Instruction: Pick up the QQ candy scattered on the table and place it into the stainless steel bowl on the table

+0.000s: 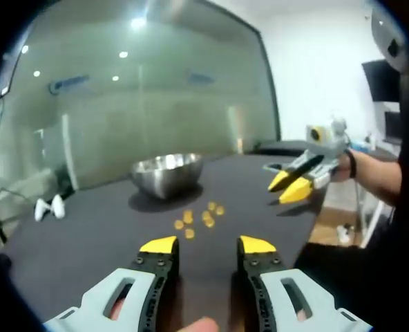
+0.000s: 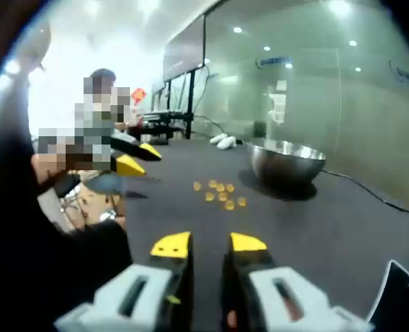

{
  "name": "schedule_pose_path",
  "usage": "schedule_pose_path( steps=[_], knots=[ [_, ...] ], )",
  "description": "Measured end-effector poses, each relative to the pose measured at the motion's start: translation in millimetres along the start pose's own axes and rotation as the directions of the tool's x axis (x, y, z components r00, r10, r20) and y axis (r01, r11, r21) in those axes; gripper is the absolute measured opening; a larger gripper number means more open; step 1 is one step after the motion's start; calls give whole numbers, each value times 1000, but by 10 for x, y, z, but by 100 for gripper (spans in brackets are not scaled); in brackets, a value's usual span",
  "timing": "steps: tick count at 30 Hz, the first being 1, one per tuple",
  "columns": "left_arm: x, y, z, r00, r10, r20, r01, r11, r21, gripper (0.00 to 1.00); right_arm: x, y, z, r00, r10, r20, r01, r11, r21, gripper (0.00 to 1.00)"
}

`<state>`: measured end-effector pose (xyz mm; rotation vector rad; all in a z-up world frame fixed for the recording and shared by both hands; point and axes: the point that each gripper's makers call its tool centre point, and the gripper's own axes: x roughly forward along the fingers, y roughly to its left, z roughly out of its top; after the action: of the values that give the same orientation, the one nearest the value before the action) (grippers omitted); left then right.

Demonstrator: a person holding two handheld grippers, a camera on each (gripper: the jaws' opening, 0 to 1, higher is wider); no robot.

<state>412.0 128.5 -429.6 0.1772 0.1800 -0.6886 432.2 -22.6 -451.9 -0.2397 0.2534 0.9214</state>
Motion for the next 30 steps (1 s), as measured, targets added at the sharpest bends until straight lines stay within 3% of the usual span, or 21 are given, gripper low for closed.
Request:
schedule_pose_path(
  steps=[14, 22, 30],
  knots=[
    [32, -38, 15, 1000, -1, 1, 1, 1000, -3, 35, 7, 8, -25, 1000, 14, 6, -14, 1000, -3, 21],
    [41, -18, 91, 999, 12, 33, -12, 1000, -5, 35, 8, 6, -45, 1000, 19, -3, -19, 1000, -2, 21],
    [48, -34, 60, 1000, 12, 12, -13, 1000, 16, 35, 20, -6, -31, 1000, 21, 6, -21, 1000, -4, 22]
  ],
)
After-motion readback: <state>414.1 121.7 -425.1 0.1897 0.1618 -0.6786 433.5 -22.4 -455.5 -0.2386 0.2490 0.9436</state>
